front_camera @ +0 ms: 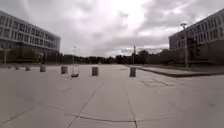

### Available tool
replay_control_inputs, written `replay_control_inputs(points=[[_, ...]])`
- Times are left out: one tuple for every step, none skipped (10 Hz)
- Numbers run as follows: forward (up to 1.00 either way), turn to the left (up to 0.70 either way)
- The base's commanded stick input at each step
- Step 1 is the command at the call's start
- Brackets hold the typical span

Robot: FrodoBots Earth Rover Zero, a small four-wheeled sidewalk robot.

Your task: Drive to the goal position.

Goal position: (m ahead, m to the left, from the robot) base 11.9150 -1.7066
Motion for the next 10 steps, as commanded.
replay_control_inputs(points=[[0.7,0.0],[0.7,0.0],[0.7,0.0],[0.7,0.0],[0.7,0.26],[0.7,0.35],[0.7,0.35],[0.7,0.35],[0.7,0.35],[0.7,0.35]])
